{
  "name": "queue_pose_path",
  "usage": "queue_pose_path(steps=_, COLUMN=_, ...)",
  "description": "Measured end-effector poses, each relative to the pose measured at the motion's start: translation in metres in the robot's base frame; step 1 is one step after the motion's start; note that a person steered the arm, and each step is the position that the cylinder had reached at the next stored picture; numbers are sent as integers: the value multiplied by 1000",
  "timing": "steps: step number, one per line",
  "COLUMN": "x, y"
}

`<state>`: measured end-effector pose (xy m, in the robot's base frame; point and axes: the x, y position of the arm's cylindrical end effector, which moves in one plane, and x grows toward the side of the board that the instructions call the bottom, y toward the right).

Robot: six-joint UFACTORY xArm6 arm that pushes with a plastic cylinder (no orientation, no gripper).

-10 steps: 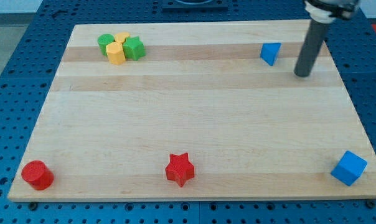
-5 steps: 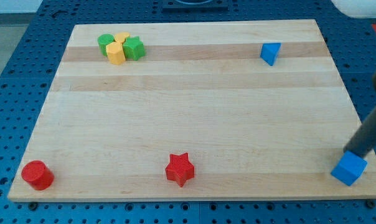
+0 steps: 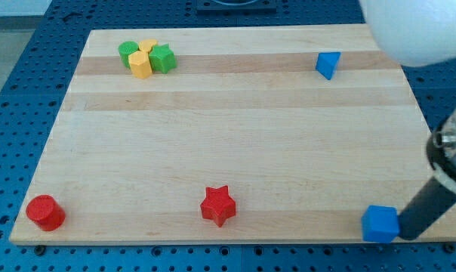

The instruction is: Move blue cube to the red star

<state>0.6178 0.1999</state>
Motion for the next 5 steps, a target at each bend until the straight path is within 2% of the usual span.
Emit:
queue_pose_path(steps=3, x=-14, y=-144)
queue_pose_path(steps=5, x=-34, y=-203)
